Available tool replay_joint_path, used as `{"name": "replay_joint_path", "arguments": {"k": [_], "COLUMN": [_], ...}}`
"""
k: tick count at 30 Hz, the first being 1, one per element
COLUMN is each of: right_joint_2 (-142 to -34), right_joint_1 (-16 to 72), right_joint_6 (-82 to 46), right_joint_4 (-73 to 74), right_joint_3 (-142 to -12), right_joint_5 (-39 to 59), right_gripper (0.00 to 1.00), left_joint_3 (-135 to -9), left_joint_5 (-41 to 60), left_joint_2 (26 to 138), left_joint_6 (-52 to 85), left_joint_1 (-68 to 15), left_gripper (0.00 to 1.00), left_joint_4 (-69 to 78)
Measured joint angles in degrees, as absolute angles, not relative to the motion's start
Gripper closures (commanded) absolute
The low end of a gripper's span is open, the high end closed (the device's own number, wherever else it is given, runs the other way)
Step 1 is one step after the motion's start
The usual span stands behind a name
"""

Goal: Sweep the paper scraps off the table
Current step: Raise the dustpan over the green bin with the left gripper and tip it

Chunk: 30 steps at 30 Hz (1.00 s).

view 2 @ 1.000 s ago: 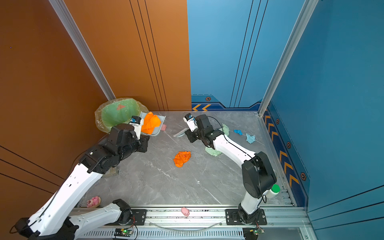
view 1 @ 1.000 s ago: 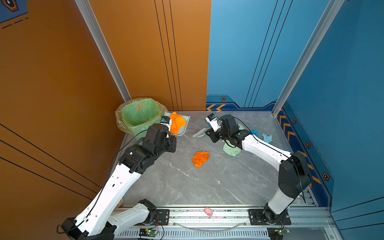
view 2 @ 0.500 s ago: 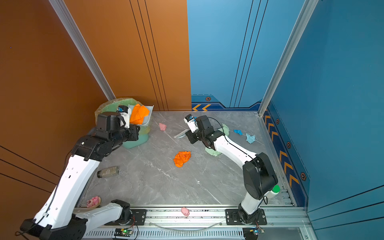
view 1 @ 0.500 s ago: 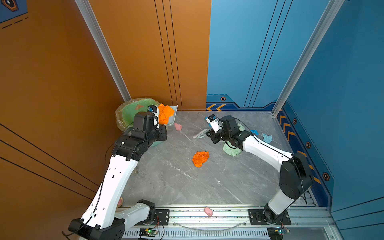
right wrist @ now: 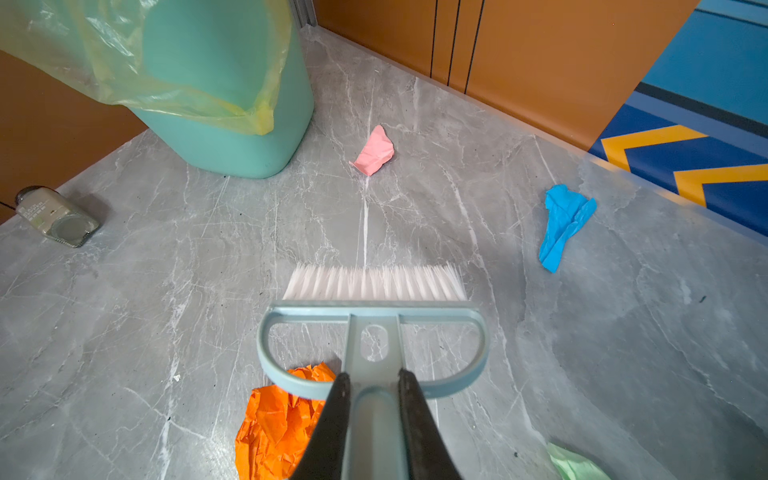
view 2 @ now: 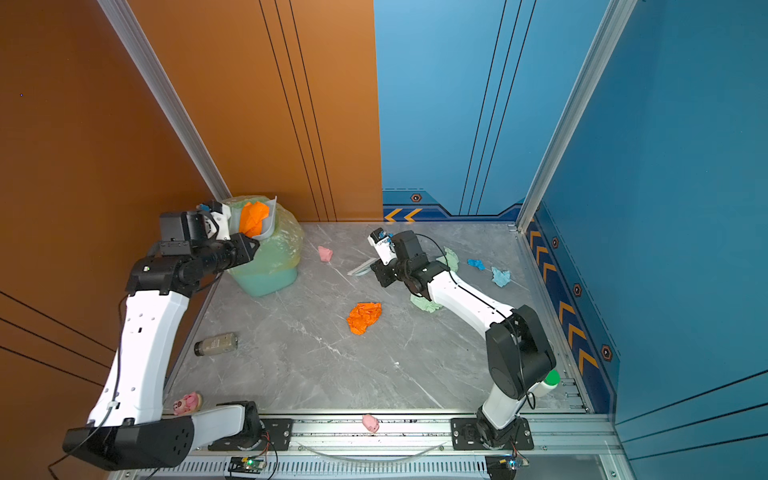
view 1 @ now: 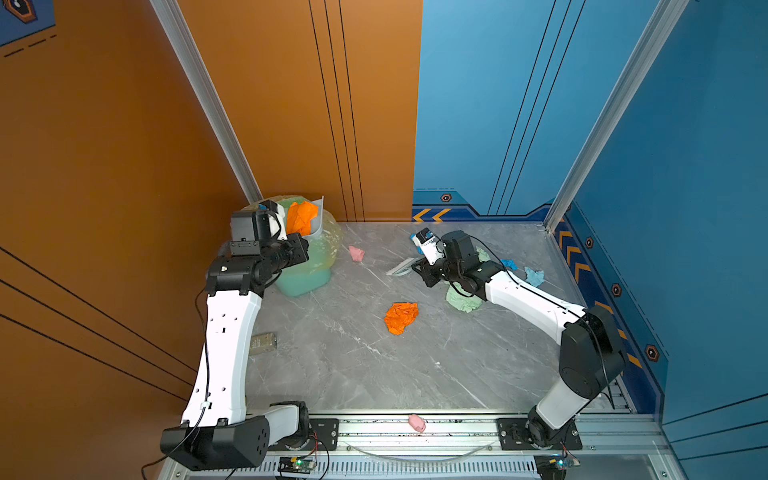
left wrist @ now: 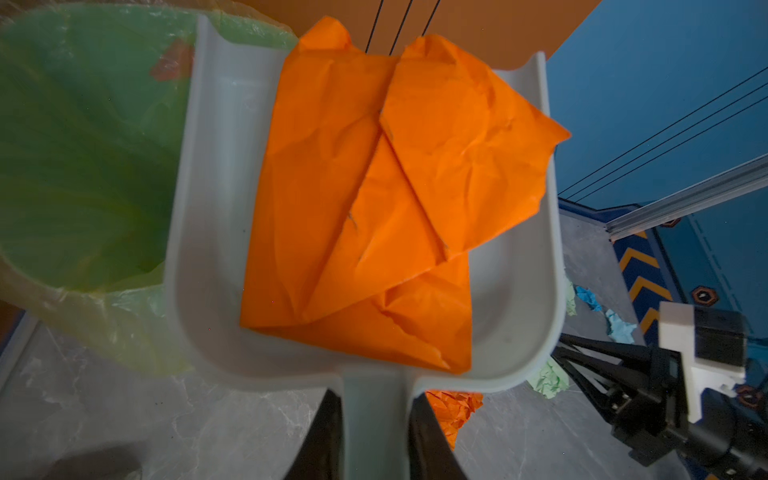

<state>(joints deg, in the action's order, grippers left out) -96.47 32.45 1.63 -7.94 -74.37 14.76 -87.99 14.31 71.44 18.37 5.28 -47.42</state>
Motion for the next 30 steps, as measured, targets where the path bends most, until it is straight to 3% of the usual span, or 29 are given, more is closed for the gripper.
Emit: {"name": "replay_joint_path", "arguments": {"k": [13,30], "right_joint_2": [-96.47,-96.47], "right_joint_1": [32.45,32.45], "right_joint_6": [1.63,1.63], "right_joint_4": [-7.92,-7.92], "right_joint_3": [-74.37,-74.37], "right_joint_5": [14.76,14.79], "right_gripper": [1.00,1.00], "left_joint_3": [-76.86,-68.99], "left_joint_5": [42.70,52.14], "left_joint_2": [72.95,74.02], "left_joint_6": [41.01,65.12], "left_joint_1": [16.27,20.12], "left_gripper": [1.00,1.00], "left_joint_4": [-22.61,3.22]}}
